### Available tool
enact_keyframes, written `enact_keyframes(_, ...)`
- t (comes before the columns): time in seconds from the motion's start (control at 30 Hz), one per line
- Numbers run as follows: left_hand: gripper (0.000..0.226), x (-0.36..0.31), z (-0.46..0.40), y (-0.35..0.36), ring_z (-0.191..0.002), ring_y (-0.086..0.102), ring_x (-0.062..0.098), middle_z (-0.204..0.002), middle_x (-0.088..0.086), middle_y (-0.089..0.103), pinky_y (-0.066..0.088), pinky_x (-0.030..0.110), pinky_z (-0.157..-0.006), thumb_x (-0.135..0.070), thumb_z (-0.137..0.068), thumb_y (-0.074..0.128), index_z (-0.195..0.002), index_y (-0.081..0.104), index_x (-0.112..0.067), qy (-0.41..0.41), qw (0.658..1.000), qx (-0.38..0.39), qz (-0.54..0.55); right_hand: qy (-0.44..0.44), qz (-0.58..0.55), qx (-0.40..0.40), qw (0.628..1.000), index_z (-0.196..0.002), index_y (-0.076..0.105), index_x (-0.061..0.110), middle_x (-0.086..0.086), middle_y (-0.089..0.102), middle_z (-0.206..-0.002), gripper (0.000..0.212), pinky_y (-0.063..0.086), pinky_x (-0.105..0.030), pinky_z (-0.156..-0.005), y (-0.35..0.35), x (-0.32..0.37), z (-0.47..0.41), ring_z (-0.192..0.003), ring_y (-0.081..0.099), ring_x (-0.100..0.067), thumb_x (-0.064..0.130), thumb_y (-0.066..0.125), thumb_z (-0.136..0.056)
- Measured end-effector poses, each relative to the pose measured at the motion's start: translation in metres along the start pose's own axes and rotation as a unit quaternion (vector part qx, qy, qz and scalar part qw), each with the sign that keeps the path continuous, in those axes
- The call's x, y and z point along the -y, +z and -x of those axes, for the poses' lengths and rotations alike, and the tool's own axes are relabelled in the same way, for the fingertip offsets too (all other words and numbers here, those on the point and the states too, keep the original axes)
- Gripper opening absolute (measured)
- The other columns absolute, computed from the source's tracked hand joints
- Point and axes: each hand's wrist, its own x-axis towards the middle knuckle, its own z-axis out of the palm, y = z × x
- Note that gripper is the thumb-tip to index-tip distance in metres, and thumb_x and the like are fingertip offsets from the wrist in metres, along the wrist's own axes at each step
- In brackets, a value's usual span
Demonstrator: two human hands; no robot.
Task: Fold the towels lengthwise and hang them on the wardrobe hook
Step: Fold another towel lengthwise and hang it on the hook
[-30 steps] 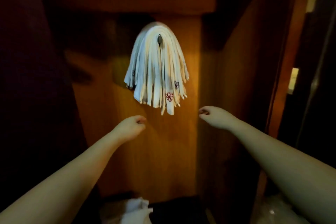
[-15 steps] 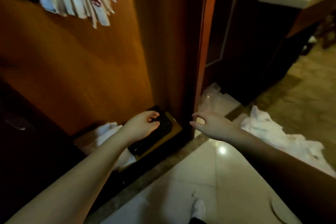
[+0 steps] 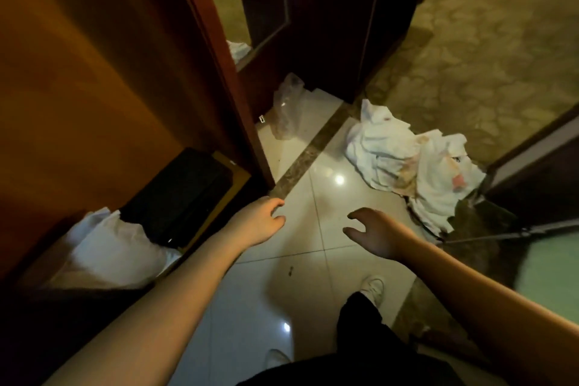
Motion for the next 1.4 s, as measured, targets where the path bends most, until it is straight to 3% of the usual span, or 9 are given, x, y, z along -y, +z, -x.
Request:
enact_keyframes(0.27, 0.046, -0.110, -0.123, 0.029, -0.128, 0.050, 0.020, -0.152, -0.003, 0.040, 0.044, 0.037, -0.103, -0.036, -0.101, 0.047, -0.146, 0.044, -0.025, 0.014, 0.993, 0.082, -0.080, 0.079, -0.033, 0.055, 0.995, -0.143, 0.049, 0.021, -0.001, 0.047, -0.149, 0.055, 0.041, -0.036, -0.106, -0.044, -0.143, -0.056, -0.133, 0.047, -0.022, 0.052, 0.048, -0.098)
enact_keyframes(0.4, 0.044, -0.160, -0.174, 0.037, -0.129, 0.049, 0.021, -0.153, 0.000, 0.039, 0.042, 0.032, -0.101, -0.030, -0.104, 0.044, -0.146, 0.043, -0.019, 0.035, 0.987, 0.110, -0.113, 0.117, -0.040, 0.085, 0.989, -0.146, 0.046, 0.021, -0.002, 0.044, -0.151, 0.054, 0.040, -0.037, -0.108, -0.062, -0.205, -0.074, -0.136, 0.045, -0.023, 0.050, 0.046, -0.100)
enact_keyframes(0.63, 0.041, -0.235, -0.271, 0.047, -0.129, 0.049, 0.023, -0.150, 0.000, 0.043, 0.042, 0.036, -0.106, -0.030, -0.103, 0.044, -0.143, 0.047, -0.019, 0.064, 0.976, 0.153, -0.141, 0.179, -0.074, 0.087, 0.977, -0.145, 0.046, 0.019, -0.006, 0.046, -0.150, 0.053, 0.039, -0.037, -0.110, -0.090, -0.295, -0.121, -0.136, 0.045, -0.026, 0.047, 0.045, -0.100)
enact_keyframes(0.9, 0.039, -0.306, -0.409, 0.047, -0.124, 0.053, 0.027, -0.142, 0.007, 0.052, 0.045, 0.039, -0.101, -0.027, -0.101, 0.046, -0.137, 0.053, -0.016, 0.124, 0.966, 0.176, -0.144, 0.238, -0.138, 0.064, 0.959, -0.139, 0.051, 0.016, -0.009, 0.051, -0.144, 0.048, 0.045, -0.038, -0.101, -0.132, -0.369, -0.200, -0.128, 0.051, -0.029, 0.042, 0.045, -0.099)
enact_keyframes(1.0, 0.035, -0.326, -0.475, 0.046, -0.119, 0.056, 0.029, -0.135, 0.010, 0.057, 0.048, 0.037, -0.096, -0.027, -0.099, 0.048, -0.130, 0.058, -0.013, 0.135, 0.963, 0.185, -0.141, 0.269, -0.163, 0.056, 0.948, -0.138, 0.052, 0.015, -0.011, 0.052, -0.143, 0.047, 0.045, -0.035, -0.097, -0.146, -0.404, -0.244, -0.126, 0.052, -0.029, 0.040, 0.044, -0.100)
enact_keyframes(1.13, 0.030, -0.343, -0.557, 0.042, -0.110, 0.059, 0.031, -0.124, 0.014, 0.062, 0.049, 0.038, -0.091, -0.025, -0.097, 0.048, -0.120, 0.060, -0.010, 0.124, 0.958, 0.205, -0.159, 0.315, -0.206, 0.057, 0.925, -0.129, 0.058, 0.009, -0.017, 0.057, -0.135, 0.043, 0.040, -0.031, -0.080, -0.157, -0.441, -0.301, -0.117, 0.056, -0.031, 0.037, 0.045, -0.100)
enact_keyframes(1.4, 0.028, -0.361, -0.684, 0.088, -0.109, 0.060, 0.028, -0.123, 0.010, 0.063, 0.048, 0.032, -0.087, -0.025, -0.098, 0.048, -0.118, 0.063, -0.012, 0.103, 0.949, 0.243, -0.175, 0.386, -0.304, 0.030, 0.871, -0.120, 0.063, 0.007, -0.015, 0.061, -0.127, 0.034, 0.046, -0.031, -0.085, -0.142, -0.504, -0.397, -0.113, 0.058, -0.030, 0.031, 0.052, -0.098)
